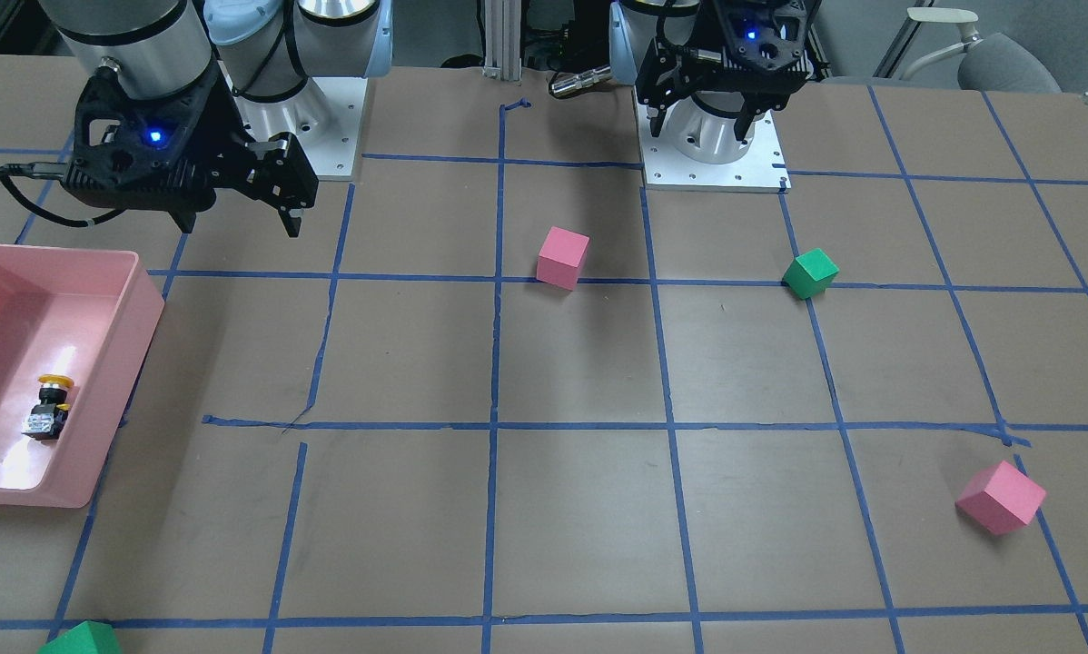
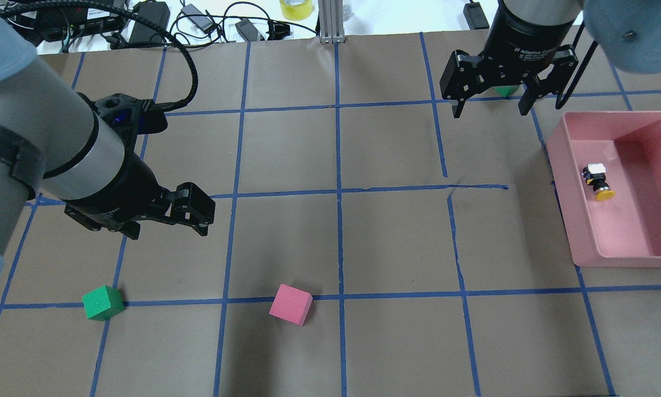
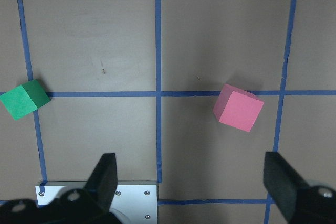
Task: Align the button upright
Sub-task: 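Move the right gripper toward the pink tray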
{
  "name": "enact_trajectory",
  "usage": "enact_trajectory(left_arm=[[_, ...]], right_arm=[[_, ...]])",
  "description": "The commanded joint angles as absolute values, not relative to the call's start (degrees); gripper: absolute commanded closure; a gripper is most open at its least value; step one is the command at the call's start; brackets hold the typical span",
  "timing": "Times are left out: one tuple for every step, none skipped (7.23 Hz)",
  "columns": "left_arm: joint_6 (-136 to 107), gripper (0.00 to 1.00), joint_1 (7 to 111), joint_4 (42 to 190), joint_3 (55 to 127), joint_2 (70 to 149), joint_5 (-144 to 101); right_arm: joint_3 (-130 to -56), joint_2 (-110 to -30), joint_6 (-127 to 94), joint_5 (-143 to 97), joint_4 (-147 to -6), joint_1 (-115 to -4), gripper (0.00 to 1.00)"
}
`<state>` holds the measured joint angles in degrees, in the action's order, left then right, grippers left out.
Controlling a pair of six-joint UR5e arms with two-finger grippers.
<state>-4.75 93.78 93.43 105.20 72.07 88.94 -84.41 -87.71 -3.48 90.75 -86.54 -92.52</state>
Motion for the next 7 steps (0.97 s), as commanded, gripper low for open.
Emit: enact_trajectory(left_arm=[[-4.7, 0.0, 93.8, 93.4, 105.2, 72.1, 88.9], [-4.7, 0.0, 93.8, 93.4, 105.2, 72.1, 88.9], [-4.7, 0.0, 93.8, 93.4, 105.2, 72.1, 88.9], [-4.7, 0.0, 93.8, 93.4, 105.2, 72.1, 88.9], [-4.7, 0.0, 93.8, 93.4, 105.2, 72.1, 88.9], [-4.7, 0.0, 93.8, 93.4, 105.2, 72.1, 88.9], [-4.7, 0.0, 93.8, 93.4, 105.2, 72.1, 88.9]], right_arm=[[-83.9, -87.6, -3.4, 91.2, -86.8, -92.2, 0.0], [-84.0, -87.5, -3.6, 90.1, -87.0, -92.3, 0.0], [-84.0, -87.4, -3.6, 90.3, -87.0, -92.1, 0.0], [-84.0, -87.4, -3.6, 90.6, -86.9, -92.1, 0.0], [-84.5, -87.2, -3.5, 90.9, -86.9, -92.1, 0.0], [-84.4, -87.6, -3.5, 90.3, -86.7, -92.1, 0.0], [-84.4, -87.9, -3.1, 90.6, -86.1, -92.1, 0.0]])
